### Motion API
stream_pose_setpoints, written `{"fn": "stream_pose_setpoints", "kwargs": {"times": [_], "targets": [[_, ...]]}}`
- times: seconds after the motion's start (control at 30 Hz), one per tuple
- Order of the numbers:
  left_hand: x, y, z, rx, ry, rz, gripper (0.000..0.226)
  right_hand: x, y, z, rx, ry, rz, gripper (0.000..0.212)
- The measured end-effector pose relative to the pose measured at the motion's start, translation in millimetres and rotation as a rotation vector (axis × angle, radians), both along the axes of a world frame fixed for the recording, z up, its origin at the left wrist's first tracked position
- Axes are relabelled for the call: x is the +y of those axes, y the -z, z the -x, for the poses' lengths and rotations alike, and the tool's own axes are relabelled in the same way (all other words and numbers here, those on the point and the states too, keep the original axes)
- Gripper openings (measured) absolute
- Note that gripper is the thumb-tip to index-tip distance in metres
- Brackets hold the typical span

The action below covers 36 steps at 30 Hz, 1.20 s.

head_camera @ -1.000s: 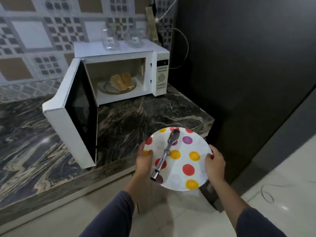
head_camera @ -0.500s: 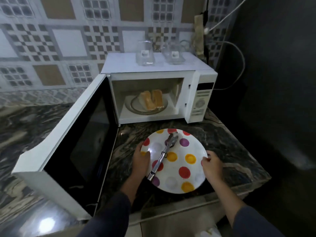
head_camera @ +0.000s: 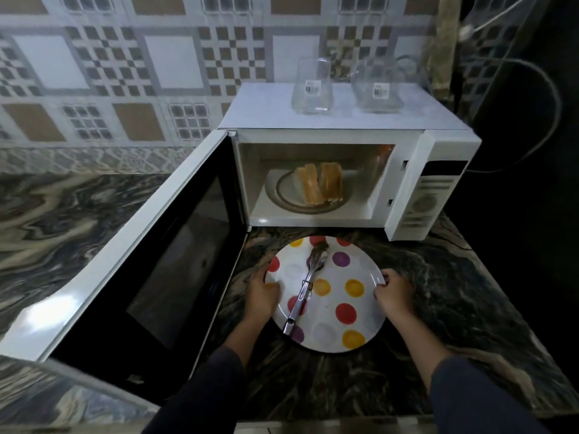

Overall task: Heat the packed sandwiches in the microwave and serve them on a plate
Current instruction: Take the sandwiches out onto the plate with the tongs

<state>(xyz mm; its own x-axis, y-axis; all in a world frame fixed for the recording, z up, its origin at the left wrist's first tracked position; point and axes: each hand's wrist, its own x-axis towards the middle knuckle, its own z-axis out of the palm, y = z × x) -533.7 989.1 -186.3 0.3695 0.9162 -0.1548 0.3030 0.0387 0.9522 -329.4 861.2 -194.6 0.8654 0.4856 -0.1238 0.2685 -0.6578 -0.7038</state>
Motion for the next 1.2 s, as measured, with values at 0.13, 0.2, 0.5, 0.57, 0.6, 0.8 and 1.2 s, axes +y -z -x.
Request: {"fn": "stream_pose_setpoints", "kwargs": {"times": [0.13, 0.2, 0.5, 0.57, 0.6, 0.8, 1.2], "targets": [[2, 10, 0, 0.102, 0.016, -0.096, 0.055, 1, 1, -3, -0.071, -0.045, 0.075, 0.024], [-4, 12, 0, 0.172, -0.002, -0.132, 0.055, 0, 0, -4, -0.106, -0.078, 0.116, 0.023], [-17, 8, -1, 0.257, -0.007, -0.169, 0.052, 18, -12, 16, -0.257, -0.133, 0.128, 0.033], [-21, 9, -1, 0.255, -0.029, -0.162, 0.05, 31, -14, 36, -0.229, -0.195, 0.017, 0.029], [-23, 9, -1, 0.252, -0.043, -0.156, 0.051, 37, -14, 46, -0.188, -0.228, -0.018, 0.027], [-33, 14, 8, 0.289, -0.053, -0.219, 0.052, 58, -10, 81, 0.075, -0.388, 0.039, 0.056], [-34, 26, -13, 0.358, -0.096, -0.246, 0.048, 32, -12, 67, -0.054, -0.418, 0.034, 0.01]]}}
